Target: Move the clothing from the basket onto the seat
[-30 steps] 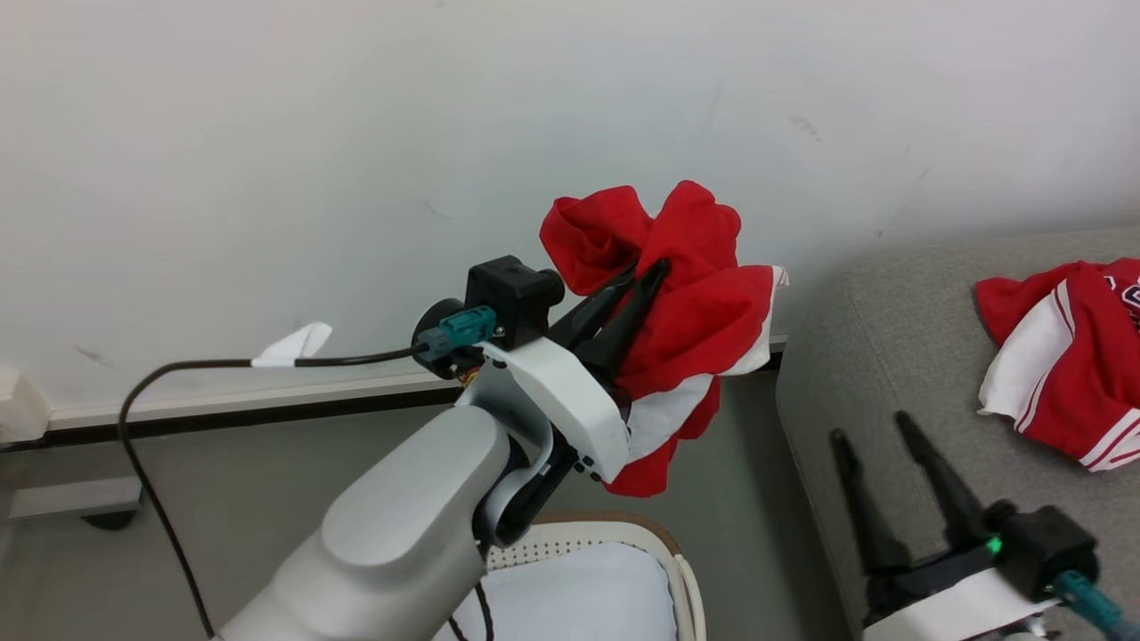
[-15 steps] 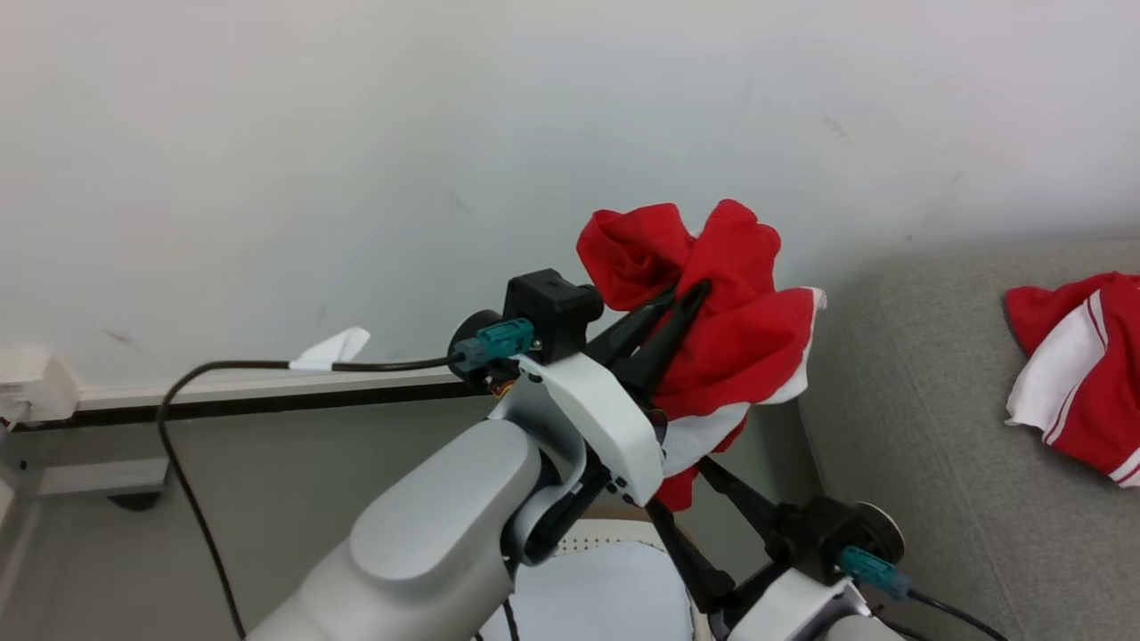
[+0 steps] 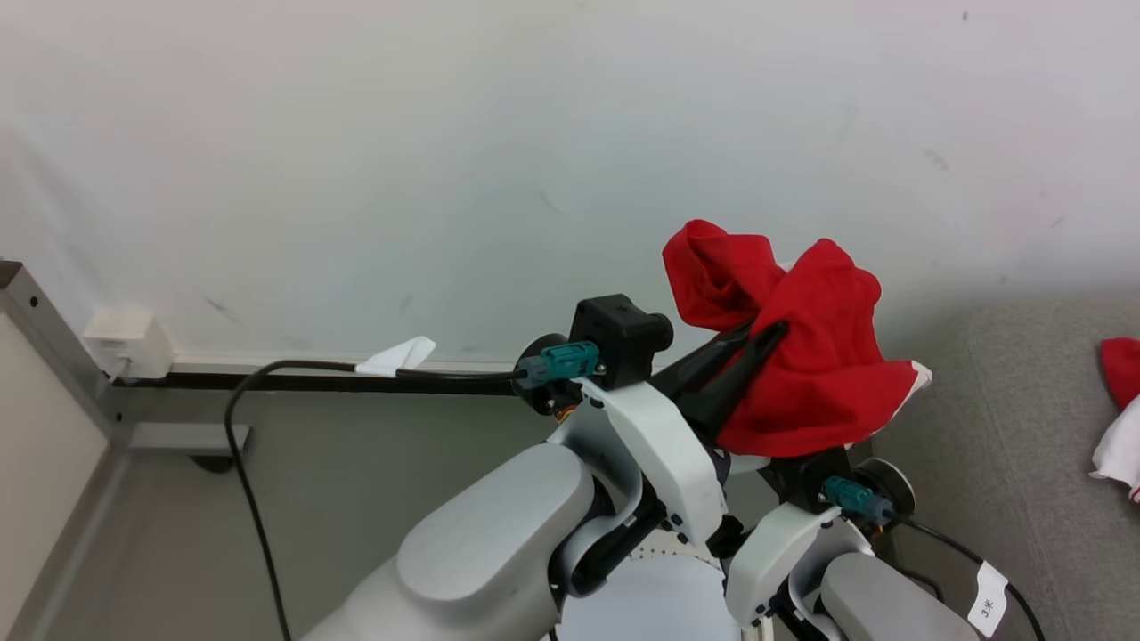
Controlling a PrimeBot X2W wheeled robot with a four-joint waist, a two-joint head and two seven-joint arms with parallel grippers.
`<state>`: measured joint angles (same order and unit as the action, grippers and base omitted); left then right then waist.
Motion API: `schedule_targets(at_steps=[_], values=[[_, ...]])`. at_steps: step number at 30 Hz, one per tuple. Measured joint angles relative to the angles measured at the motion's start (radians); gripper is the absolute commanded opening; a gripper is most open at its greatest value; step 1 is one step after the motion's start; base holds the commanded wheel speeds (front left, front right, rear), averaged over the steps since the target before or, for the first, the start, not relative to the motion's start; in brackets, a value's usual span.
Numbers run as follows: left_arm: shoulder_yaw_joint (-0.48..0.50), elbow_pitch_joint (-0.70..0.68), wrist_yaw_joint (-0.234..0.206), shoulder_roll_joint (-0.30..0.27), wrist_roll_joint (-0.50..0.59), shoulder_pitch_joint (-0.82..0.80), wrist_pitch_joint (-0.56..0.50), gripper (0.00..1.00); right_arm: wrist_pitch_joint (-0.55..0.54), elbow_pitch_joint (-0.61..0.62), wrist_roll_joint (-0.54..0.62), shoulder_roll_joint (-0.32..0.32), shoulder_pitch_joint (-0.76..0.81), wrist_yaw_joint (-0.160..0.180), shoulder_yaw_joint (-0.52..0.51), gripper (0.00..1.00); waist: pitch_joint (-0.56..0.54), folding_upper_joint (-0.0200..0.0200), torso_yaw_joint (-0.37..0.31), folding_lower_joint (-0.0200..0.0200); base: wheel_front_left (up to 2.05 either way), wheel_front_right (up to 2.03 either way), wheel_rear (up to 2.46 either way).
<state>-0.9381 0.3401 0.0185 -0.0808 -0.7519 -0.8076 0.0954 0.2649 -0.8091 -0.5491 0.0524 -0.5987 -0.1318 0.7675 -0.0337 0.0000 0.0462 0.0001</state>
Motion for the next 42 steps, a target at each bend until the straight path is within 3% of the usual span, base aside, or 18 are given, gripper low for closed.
schedule_targets(at_steps=[1,2,3,11,21,22,23,24,25,34,42], values=[[-0.001,0.0,0.0,0.001,-0.003,0.001,-0.001,0.0,0.0,0.0,-0.002,0.0,-0.006,0.0,0.002,0.88,-0.001,0.0,0.004,0.0,0.0,0.0,0.0],[-0.003,0.0,0.0,0.002,-0.005,0.003,-0.004,0.0,0.0,0.0,-0.008,0.0,-0.011,0.0,0.006,0.4,-0.002,0.0,0.008,0.0,0.0,0.0,0.0],[-0.004,0.0,0.0,0.003,-0.007,0.004,-0.006,0.0,0.0,0.001,-0.012,-0.001,-0.014,0.0,0.007,0.0,-0.003,0.0,0.011,0.0,0.0,0.0,0.0],[0.018,0.028,-0.01,-0.01,-0.023,0.011,0.002,0.0,0.0,0.066,-0.017,-0.002,0.006,0.0,0.008,0.0,-0.003,0.0,0.009,0.0,0.0,0.0,0.0],[0.027,0.088,-0.019,-0.041,-0.032,0.04,0.014,0.0,0.0,0.276,0.019,0.058,0.151,0.0,-0.113,0.0,0.013,0.0,-0.029,0.0,0.0,0.0,0.0],[0.025,0.089,-0.019,-0.042,-0.032,0.044,0.019,0.08,0.0,0.297,0.027,0.065,0.165,0.0,-0.13,0.0,0.014,0.0,-0.033,0.0,0.0,0.0,0.0],[0.023,0.09,-0.018,-0.044,-0.032,0.048,0.021,0.38,0.0,0.317,0.036,0.072,0.179,0.0,-0.145,0.0,0.015,0.0,-0.038,0.0,0.0,0.0,0.0],[0.019,0.089,-0.017,-0.046,-0.032,0.053,0.021,0.76,0.0,0.334,0.048,0.078,0.192,0.0,-0.163,0.0,0.015,0.0,-0.043,0.0,0.0,0.0,0.0],[0.015,0.087,-0.014,-0.049,-0.031,0.057,0.022,1.0,0.0,0.35,0.058,0.084,0.202,0.0,-0.178,0.0,0.015,0.0,-0.049,0.0,0.0,0.0,0.0],[-0.026,0.026,0.017,-0.064,-0.018,0.082,0.046,1.0,0.0,0.45,0.074,0.129,0.264,0.0,-0.362,0.0,0.021,0.0,-0.121,0.0,0.0,0.0,0.0],[-0.063,-0.02,0.035,-0.083,0.024,0.1,0.098,1.0,0.0,0.555,0.128,0.187,0.294,0.0,-0.499,0.0,0.041,0.0,-0.243,0.0,0.0,0.0,0.0]])
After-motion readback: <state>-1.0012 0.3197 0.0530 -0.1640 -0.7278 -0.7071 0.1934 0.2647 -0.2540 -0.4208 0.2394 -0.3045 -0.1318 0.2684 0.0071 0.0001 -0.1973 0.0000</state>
